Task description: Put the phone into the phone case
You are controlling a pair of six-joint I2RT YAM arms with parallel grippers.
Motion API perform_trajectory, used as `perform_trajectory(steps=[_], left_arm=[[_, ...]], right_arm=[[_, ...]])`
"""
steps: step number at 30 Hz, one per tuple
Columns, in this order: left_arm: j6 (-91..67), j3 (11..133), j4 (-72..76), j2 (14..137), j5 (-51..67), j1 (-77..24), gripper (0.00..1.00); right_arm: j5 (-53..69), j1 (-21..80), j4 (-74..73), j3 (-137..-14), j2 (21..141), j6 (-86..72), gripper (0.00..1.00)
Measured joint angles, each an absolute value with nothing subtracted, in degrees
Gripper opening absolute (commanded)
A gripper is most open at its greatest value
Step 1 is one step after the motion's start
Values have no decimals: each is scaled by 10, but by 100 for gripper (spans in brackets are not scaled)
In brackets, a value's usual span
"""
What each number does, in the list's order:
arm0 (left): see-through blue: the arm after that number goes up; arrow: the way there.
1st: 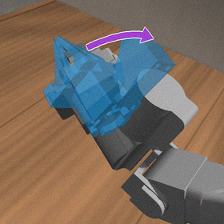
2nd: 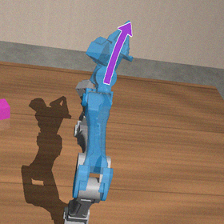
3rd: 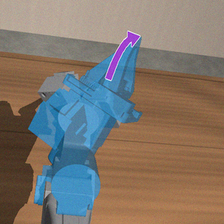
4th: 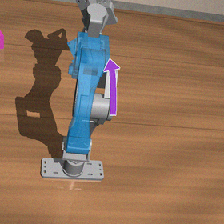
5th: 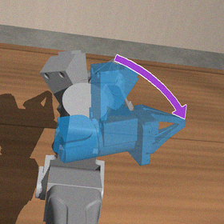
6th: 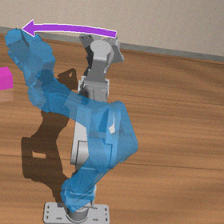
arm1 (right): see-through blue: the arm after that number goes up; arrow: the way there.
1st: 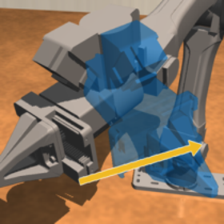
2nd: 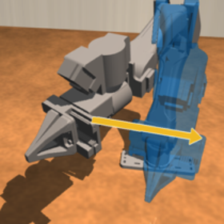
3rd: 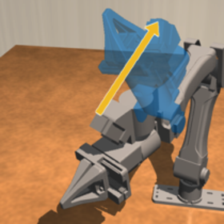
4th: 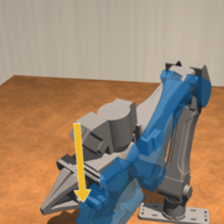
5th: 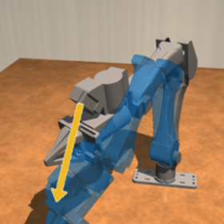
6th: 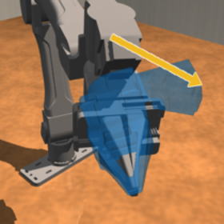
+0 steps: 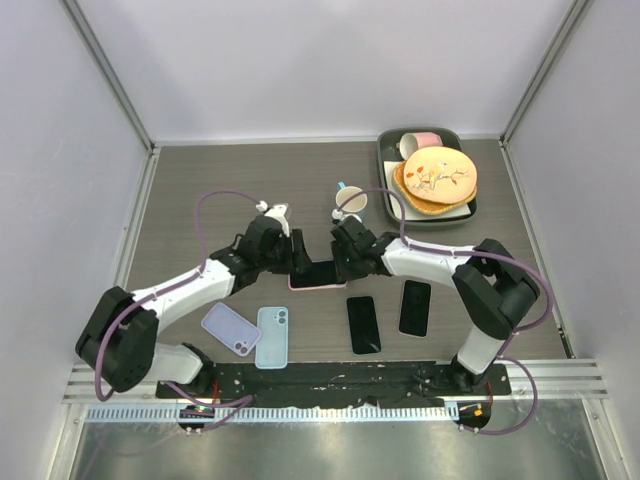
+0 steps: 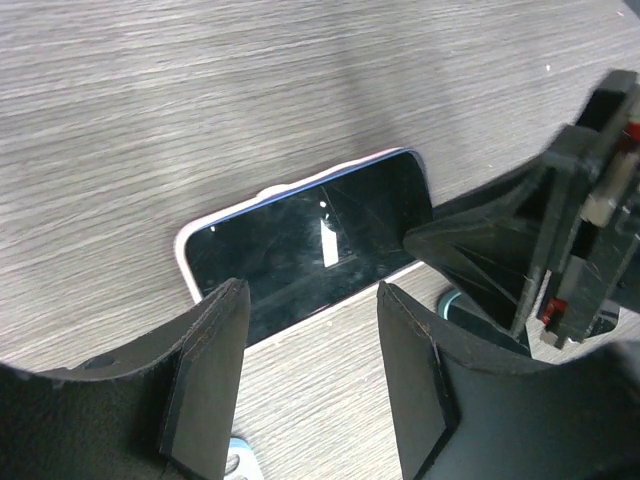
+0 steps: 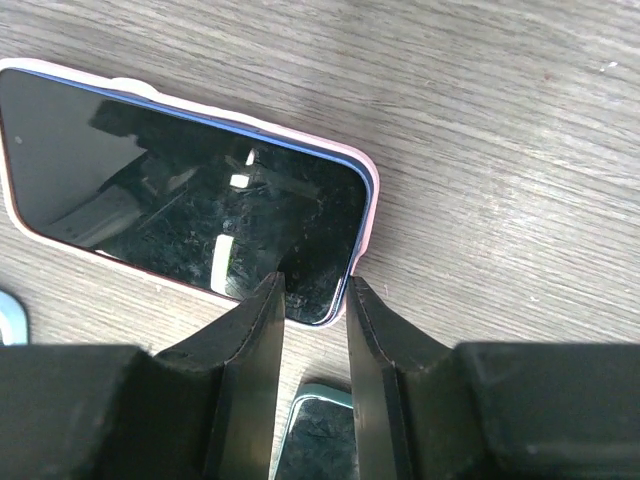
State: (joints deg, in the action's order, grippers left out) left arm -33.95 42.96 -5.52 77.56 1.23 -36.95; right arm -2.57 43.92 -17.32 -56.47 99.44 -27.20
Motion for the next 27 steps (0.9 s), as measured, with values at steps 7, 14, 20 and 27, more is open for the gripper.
perform_trajectory(steps=[7,14,20,27], left_arm=[[-365,391,-50,772,57,-304,58],[-388,371,-44,778,84,-274,57],[-399,371,-26,807,102,-260,57],[-402,377,8,865,127,-254,55]], right_arm=[[-94,473,-179,-570,982,-253,40],[-68,470,-158,-525,941,-238,44],[18,404,-149,-465,882,-241,45],[132,324,-85,-431,864,-260,45]])
